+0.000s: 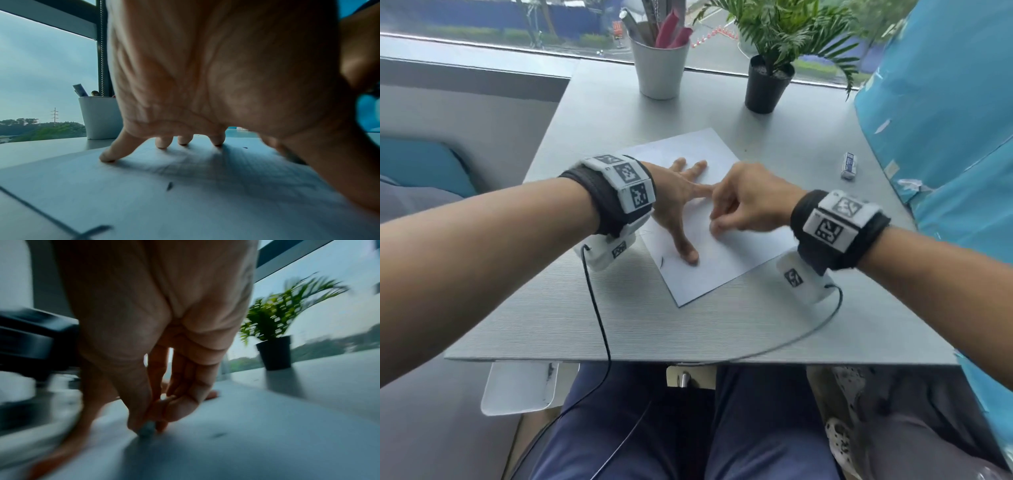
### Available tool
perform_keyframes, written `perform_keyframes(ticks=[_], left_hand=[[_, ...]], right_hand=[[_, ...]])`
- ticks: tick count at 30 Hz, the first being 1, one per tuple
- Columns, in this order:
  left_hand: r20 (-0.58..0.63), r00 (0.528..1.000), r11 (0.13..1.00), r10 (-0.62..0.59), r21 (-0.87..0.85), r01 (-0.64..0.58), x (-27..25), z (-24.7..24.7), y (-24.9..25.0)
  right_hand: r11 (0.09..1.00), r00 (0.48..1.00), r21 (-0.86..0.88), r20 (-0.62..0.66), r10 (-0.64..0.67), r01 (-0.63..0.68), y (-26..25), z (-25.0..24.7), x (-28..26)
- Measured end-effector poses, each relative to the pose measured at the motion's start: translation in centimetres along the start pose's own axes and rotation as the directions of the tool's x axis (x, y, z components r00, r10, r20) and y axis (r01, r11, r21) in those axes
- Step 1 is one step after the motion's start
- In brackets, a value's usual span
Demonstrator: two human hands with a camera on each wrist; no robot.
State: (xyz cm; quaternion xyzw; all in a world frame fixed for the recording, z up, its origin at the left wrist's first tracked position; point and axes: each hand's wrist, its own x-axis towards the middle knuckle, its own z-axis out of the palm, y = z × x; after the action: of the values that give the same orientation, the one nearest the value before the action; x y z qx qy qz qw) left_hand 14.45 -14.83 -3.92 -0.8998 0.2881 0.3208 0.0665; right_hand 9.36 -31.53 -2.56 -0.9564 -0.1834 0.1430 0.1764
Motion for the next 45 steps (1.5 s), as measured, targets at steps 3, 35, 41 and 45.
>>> perform_keyframes(ticks=[3,35,41,45], left_hand=[[-0.014,1.000,1.000,-0.014,-0.013,0.014,-0.1,0.2,0.3],[-0.020,0.997,0.997,-0.074,-0.030,0.073,0.0,0.4,1.5],[0.016,0.998,0.998,-0.063,-0.010,0.064,0.3,0.5,1.5],[-0.015,0.998,0.998,-0.055,-0.028,0.055,-0.2,0.7,1.2]], right_hand=[[0.990,0.974,0.022,-0.174,0.144,-0.142,2.1,-1.1,1.4],[0.992,0.979,-0.066,-0.181,0.096,-0.109,1.0,-1.1,1.2],[1.000,1.000,-0.007,0.021,-0.003,0.003,-1.9,1.0,-1.3],[0.986,0.981,-0.051,-0.117,0.154,-0.161,1.6,-1.0,0.2]])
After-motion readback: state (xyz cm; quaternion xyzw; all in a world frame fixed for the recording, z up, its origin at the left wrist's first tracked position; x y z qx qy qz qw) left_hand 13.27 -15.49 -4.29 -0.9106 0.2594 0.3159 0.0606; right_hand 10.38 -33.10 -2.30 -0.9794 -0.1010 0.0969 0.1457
